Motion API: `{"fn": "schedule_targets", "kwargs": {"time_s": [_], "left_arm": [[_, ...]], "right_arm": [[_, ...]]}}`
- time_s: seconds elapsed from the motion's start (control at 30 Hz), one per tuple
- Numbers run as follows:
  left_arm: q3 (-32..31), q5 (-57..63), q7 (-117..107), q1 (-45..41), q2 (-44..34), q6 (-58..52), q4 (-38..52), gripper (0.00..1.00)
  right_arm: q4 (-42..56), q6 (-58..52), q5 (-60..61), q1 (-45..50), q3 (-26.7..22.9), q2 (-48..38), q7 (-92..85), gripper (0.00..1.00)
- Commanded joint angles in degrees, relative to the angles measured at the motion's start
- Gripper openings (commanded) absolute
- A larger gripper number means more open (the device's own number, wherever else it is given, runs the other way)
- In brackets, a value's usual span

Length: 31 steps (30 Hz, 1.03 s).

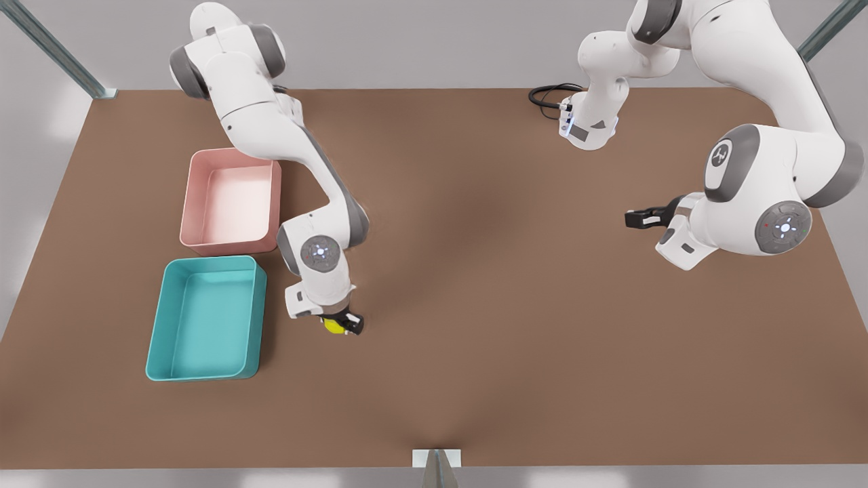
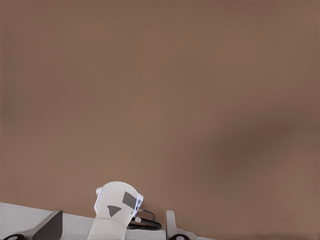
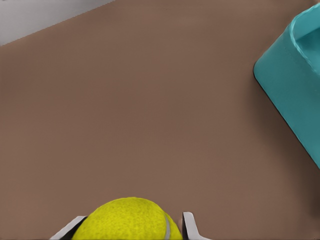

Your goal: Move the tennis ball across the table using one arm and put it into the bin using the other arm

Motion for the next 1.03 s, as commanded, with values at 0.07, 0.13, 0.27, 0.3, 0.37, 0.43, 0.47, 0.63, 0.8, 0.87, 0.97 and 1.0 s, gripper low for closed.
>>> {"fn": "schedule_targets", "kwargs": {"time_s": [0.07, 0.13, 0.27, 0.3, 0.37, 0.43, 0.47, 0.63, 0.8, 0.87, 0.97, 1.0], "left_arm": [[-0.01, 0.01, -0.12, -0.01, -0.07, -0.11, 0.01, 1.0], [-0.01, 0.01, -0.12, -0.01, -0.07, -0.11, 0.01, 1.0], [-0.01, 0.01, -0.12, -0.01, 0.01, -0.2, 0.01, 1.0], [-0.01, 0.01, -0.12, -0.01, -0.07, -0.28, 0.01, 1.0], [-0.1, 0.01, -0.21, -0.45, -0.07, -1.08, 0.1, 1.0], [-0.1, 0.01, -0.12, -0.45, -0.07, -1.16, 0.1, 1.0], [-0.1, 0.01, -0.21, -0.62, -0.16, -1.43, 0.1, 1.0], [-0.1, -0.17, -0.12, -1.33, -0.16, -3.18, 0.19, 1.0], [-1.24, -1.92, -2.85, -1.07, -0.07, -5.21, -0.16, 1.0], [-1.15, -1.93, -2.76, -0.71, 0.63, -6.26, 0.1, 1.0], [-1.15, -4.12, -3.29, -0.8, 0.89, -8.72, 0.1, 1.0], [-0.98, -4.91, -3.2, -0.63, 1.16, -8.46, 0.8, 1.0]], "right_arm": [[0.2, -2.96, 0.36, -12.72, -0.4, 0.04, -69.95, 0.6], [0.03, -2.7, 0.44, -16.85, -0.4, 0.39, -75.66, 0.6], [0.03, -0.67, 0.44, -21.25, -0.4, 3.03, -79.53, 0.62], [0.2, -0.41, 0.44, -22.65, -0.4, 3.64, -80.5, 0.79], [0.38, 0.03, 1.15, -22.57, -0.4, 3.82, -80.15, 1.0], [1.26, -0.58, 2.2, -22.39, -0.05, 3.56, -80.06, 1.0], [1.78, -2.77, 6.58, -21.69, 0.3, 2.86, -79.89, 1.0], [8.27, -38.71, 10.55, -16.5, 1.09, -13.41, -56.51, 1.0], [-2.34, -45.06, 10.64, -17.21, 0.92, -29.84, -56.77, 1.0], [-4.72, -44.09, 10.64, -17.29, 0.74, -32.39, -56.86, 1.0], [-8.76, -42.07, 10.46, -17.38, -0.49, -36.17, -57.65, 1.0], [-8.67, -42.07, 10.55, -17.47, -0.49, -36.34, -57.65, 1.0]]}}
